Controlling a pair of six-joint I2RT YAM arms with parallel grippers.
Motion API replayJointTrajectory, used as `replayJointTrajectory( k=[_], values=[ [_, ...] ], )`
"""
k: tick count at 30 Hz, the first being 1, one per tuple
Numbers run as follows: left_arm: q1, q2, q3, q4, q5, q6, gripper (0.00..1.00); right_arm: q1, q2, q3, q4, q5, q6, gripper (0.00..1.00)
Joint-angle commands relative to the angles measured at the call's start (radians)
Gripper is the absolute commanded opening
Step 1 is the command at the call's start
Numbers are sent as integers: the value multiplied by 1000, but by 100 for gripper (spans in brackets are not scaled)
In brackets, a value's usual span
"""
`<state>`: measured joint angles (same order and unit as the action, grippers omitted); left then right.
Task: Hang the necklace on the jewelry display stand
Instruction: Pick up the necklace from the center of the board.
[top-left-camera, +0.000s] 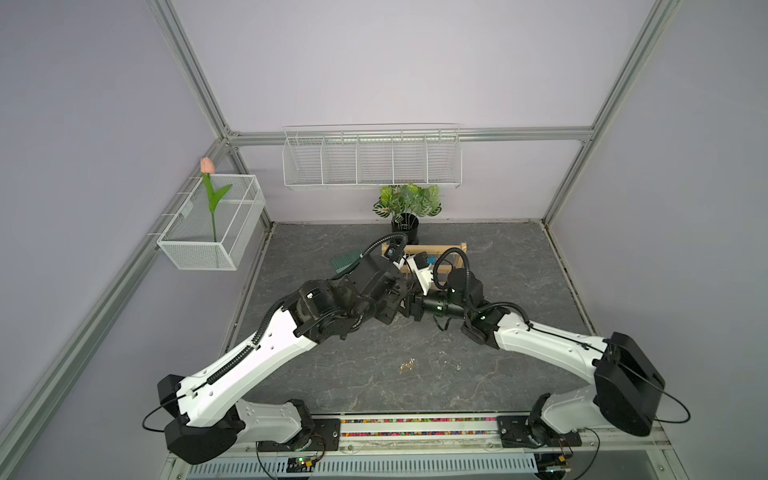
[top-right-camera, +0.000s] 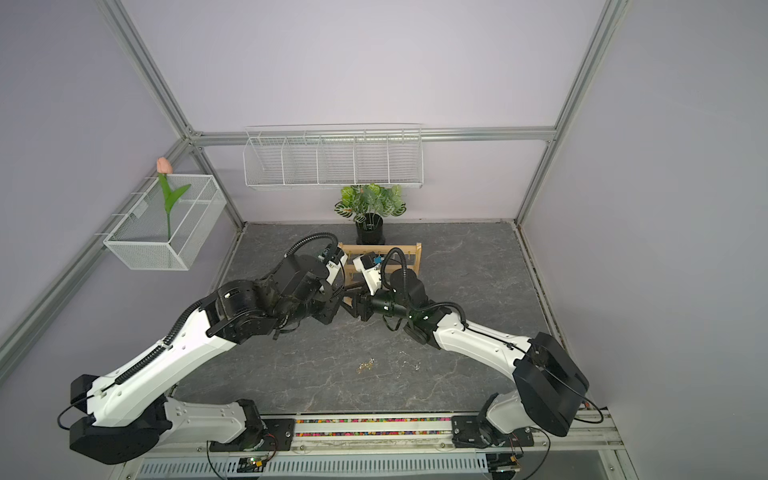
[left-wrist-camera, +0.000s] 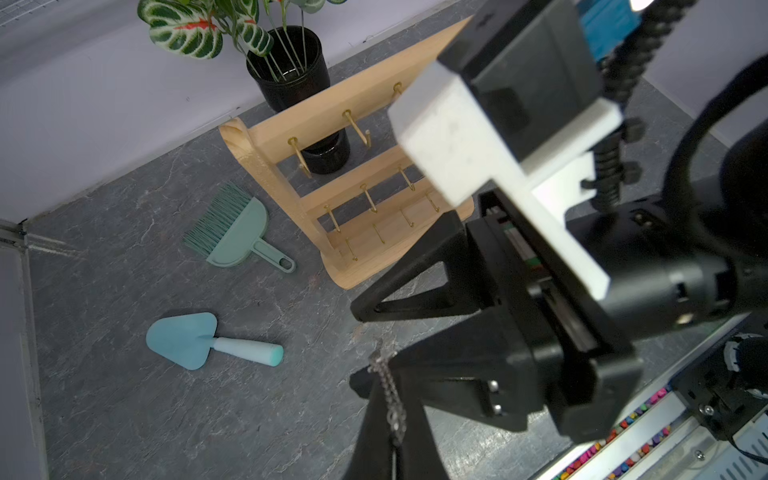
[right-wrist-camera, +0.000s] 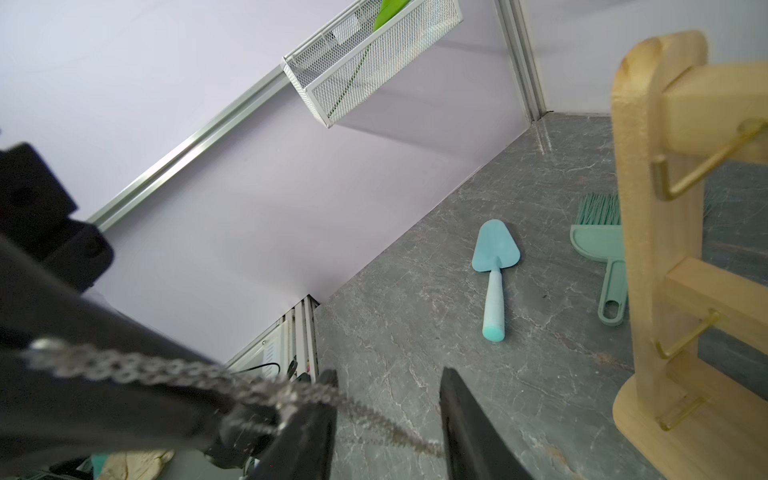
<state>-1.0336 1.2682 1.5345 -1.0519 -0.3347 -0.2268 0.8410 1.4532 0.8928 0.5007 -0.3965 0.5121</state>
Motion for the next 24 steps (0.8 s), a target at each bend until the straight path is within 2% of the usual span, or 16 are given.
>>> replayJointTrajectory(
  k=[1,4,16,24],
  values=[
    [-3,-23,24,49,19,-6,0,9,30,20,57,9,21,49],
    [-3,-34,26,65,43,-11,0,9,35,9,64,48,26,52],
    [-3,-68,33,65,4,-23,0,-14,-4,-58,62,203,60,49],
    [-3,-62,38,76,8,-20,0,-14,-14,-75,137,218,84,40]
  ],
)
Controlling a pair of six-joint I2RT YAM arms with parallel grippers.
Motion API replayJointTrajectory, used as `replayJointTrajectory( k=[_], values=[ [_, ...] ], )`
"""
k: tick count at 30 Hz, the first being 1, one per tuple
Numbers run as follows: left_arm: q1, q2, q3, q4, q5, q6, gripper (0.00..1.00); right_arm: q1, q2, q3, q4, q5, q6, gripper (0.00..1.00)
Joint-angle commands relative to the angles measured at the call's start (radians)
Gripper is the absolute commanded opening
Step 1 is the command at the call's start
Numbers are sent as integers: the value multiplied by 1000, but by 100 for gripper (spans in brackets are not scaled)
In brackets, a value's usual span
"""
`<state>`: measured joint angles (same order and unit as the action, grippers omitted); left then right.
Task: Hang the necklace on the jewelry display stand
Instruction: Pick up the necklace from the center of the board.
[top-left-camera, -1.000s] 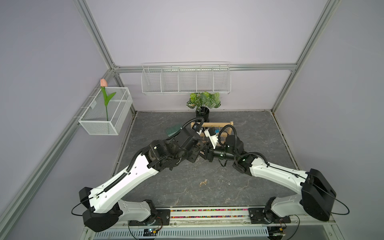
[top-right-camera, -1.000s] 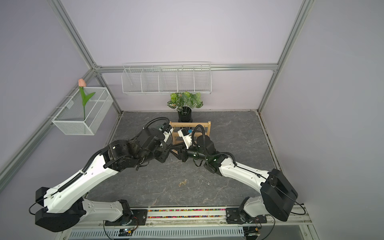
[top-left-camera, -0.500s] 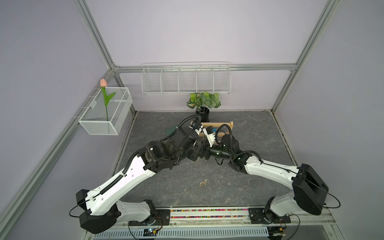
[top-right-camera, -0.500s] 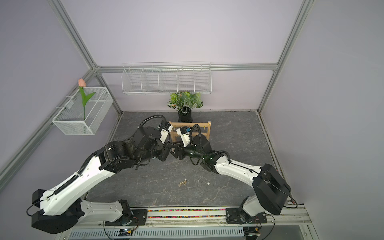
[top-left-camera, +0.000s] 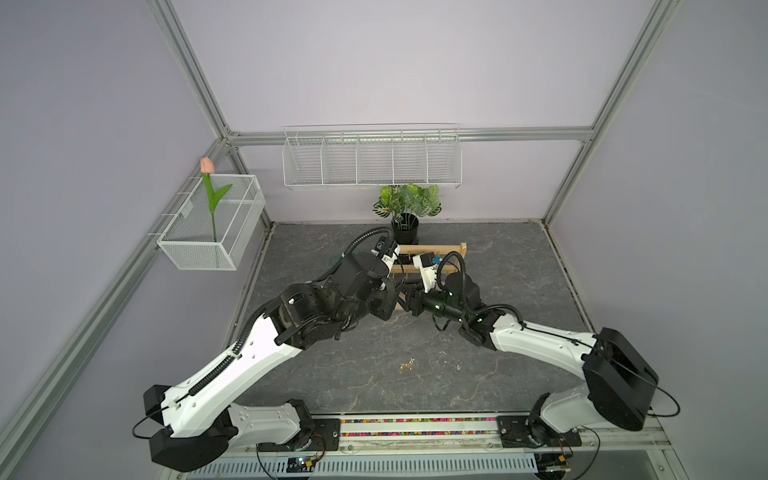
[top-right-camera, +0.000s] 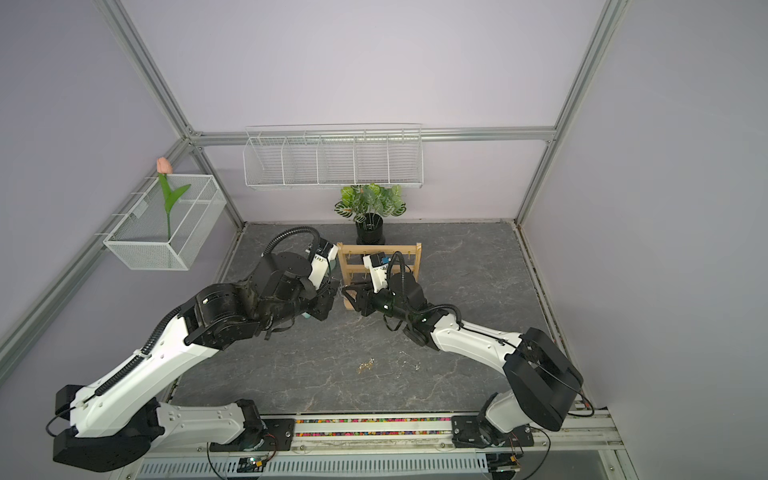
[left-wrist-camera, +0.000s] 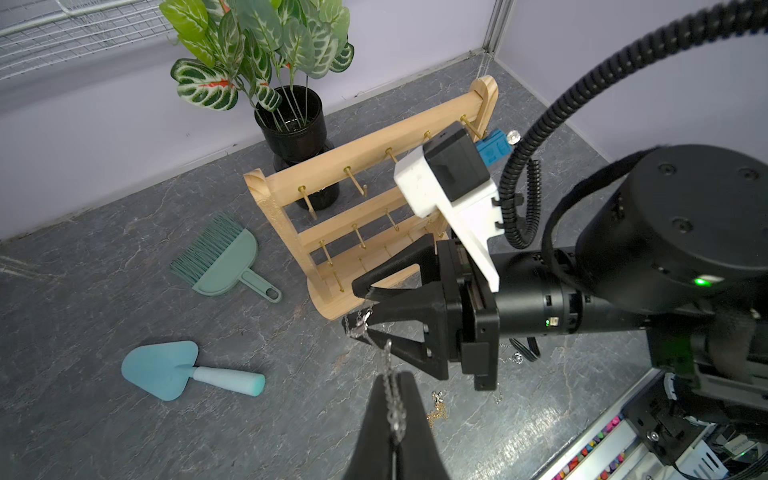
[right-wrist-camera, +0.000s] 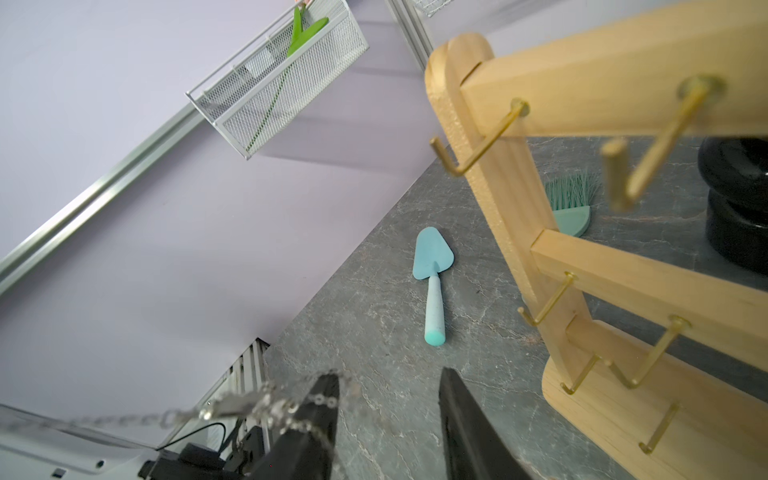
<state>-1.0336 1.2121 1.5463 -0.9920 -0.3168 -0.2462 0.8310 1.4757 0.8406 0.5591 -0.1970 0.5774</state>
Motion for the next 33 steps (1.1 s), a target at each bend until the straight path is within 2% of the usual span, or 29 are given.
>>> replayJointTrajectory(
  k=[1,7,21,30,33],
  values=[
    [-3,-5,26,18,-13,-1,0,-2,-39,-25,88,19,22,40],
    [-6,-1,42,12,3,7,0,-3,-69,-46,93,64,12,37],
    [-5,-39,4,33,-59,-5,0,-6,-133,-115,129,163,15,32],
    [-9,-13,10,25,-82,6,0,3,-139,-128,114,134,23,30],
    [-9,-1,19,27,-67,21,0,14,-140,-117,101,89,2,36]
  ],
)
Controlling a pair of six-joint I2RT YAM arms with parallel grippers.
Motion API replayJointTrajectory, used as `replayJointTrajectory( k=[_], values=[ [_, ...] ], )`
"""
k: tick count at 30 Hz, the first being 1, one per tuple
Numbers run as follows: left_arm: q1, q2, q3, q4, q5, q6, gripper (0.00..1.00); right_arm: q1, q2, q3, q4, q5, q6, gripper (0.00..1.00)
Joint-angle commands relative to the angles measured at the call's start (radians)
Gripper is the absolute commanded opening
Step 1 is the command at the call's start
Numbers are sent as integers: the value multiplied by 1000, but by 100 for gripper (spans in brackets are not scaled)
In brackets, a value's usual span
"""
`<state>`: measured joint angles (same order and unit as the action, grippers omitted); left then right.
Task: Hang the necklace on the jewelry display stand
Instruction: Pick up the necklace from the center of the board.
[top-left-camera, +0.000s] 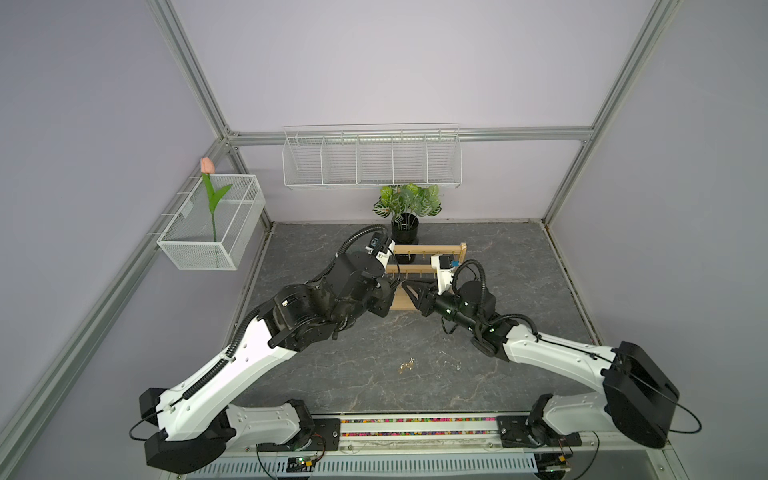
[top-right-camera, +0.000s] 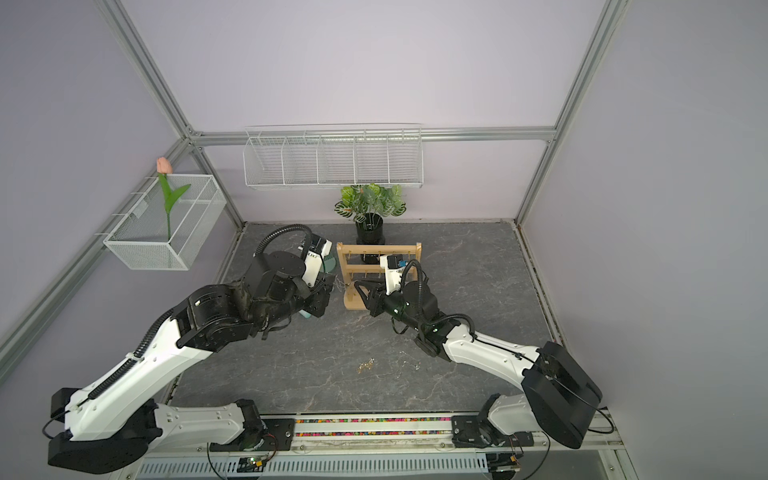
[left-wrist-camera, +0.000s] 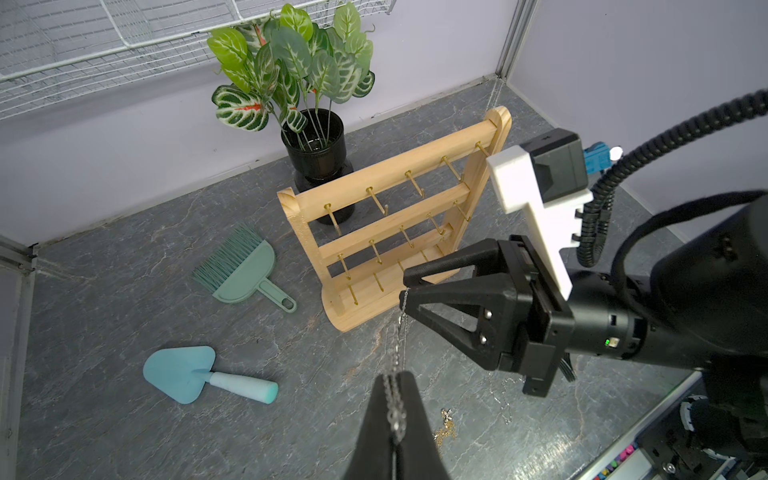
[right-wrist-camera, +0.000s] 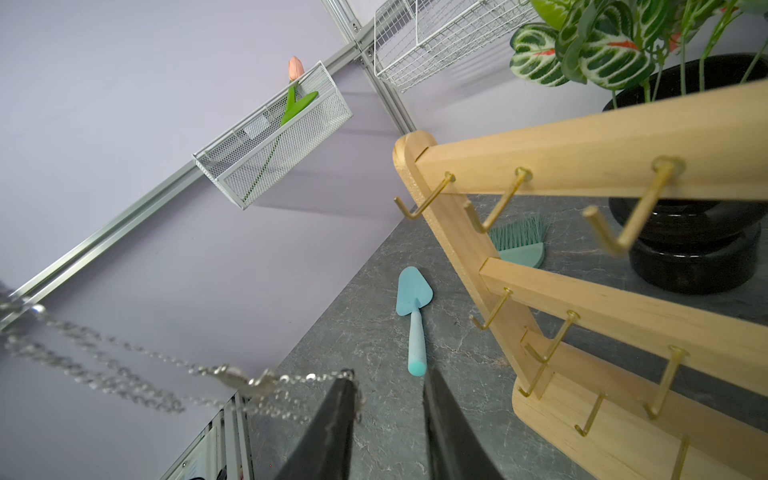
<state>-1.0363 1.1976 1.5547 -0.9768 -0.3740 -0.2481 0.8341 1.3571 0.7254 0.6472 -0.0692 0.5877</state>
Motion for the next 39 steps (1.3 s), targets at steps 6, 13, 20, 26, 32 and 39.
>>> replayJointTrajectory(
  k=[6,13,20,26,32,39],
  values=[
    [-8,59,33,-18,27,56,0,16,-72,14,-68,-101,-83,52],
    [-10,81,45,-50,42,64,0,16,-131,28,-102,-120,-143,55],
    [-13,86,47,-45,61,55,0,21,-106,46,-75,-144,-149,44],
    [-16,94,53,-47,62,56,0,26,-80,66,-60,-162,-149,43],
    [-17,96,54,-52,56,54,0,32,-73,70,-51,-167,-149,43],
    [-21,100,64,-55,54,58,0,34,-54,82,-44,-179,-144,42]
  ],
)
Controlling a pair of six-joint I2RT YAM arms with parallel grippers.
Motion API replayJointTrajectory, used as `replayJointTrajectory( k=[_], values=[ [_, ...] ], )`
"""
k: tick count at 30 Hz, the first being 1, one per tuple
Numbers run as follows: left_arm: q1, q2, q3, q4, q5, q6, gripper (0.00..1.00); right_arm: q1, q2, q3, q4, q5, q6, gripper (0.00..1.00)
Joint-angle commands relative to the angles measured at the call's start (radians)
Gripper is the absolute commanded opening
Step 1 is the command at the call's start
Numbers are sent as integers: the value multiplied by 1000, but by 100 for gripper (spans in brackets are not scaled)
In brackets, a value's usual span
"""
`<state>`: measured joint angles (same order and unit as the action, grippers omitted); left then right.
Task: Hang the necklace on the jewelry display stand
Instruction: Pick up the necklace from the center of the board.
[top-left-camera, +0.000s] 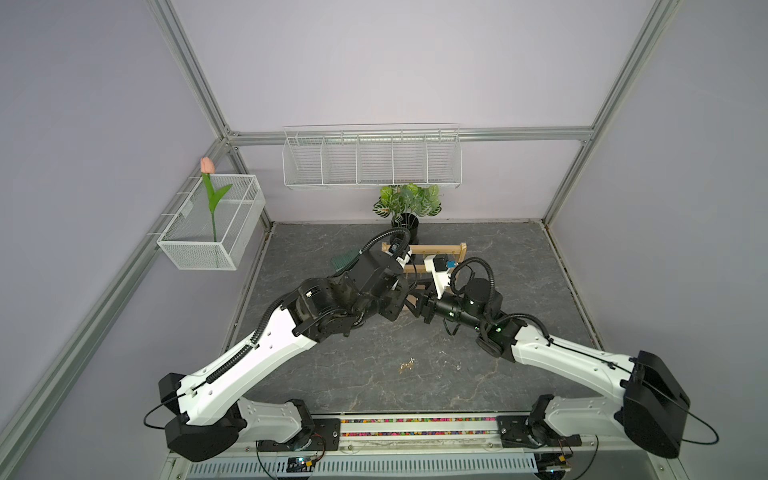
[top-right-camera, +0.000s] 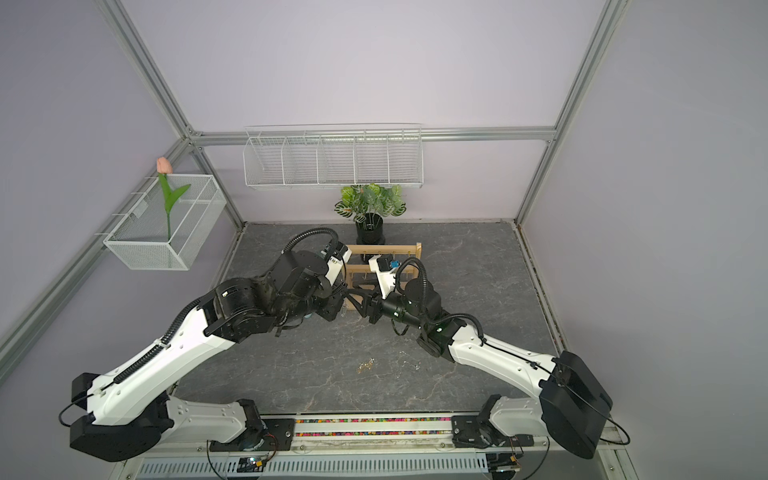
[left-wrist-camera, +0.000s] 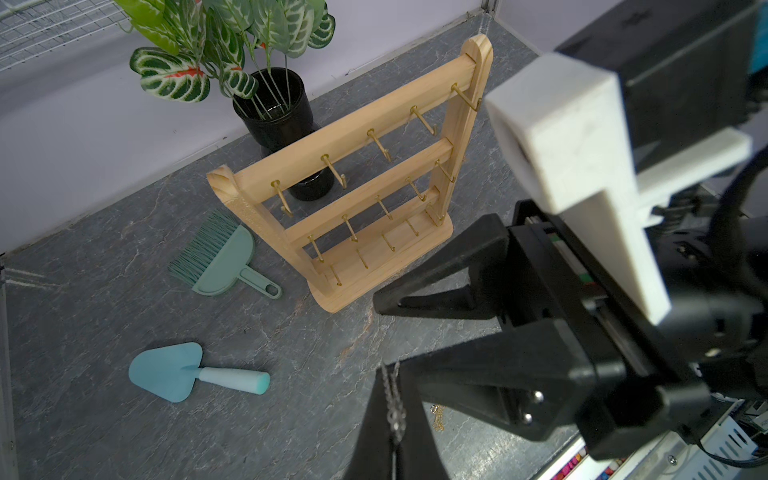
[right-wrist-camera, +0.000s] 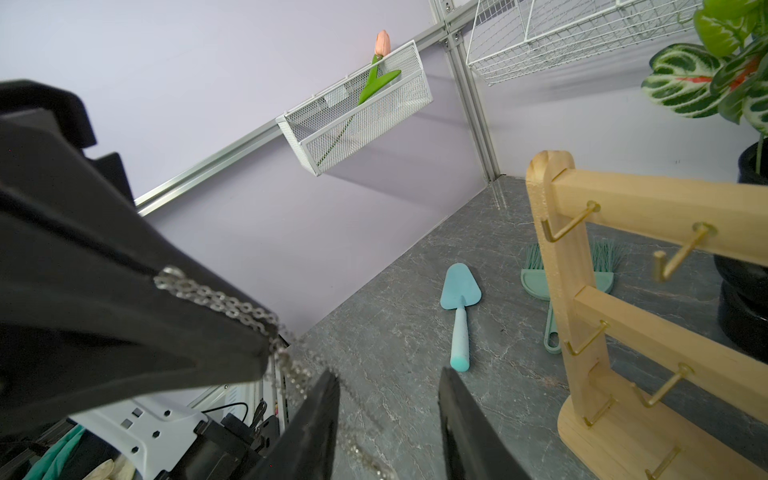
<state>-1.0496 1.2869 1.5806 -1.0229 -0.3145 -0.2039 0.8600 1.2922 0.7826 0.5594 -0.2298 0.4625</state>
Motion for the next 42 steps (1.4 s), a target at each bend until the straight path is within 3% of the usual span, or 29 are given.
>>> replayJointTrajectory(
  k=[1,17,30,42],
  values=[
    [-7,12,39,-13,-13,14,0,7,7,21,43,-16,-19,42],
    [-9,-4,45,-16,-38,4,0,4,-108,-21,-39,34,-83,39],
    [-9,-1,53,-7,-34,3,0,14,-31,14,-4,-23,-65,37],
    [-9,-1,48,-4,-26,1,0,17,11,36,20,5,-58,34]
  ],
)
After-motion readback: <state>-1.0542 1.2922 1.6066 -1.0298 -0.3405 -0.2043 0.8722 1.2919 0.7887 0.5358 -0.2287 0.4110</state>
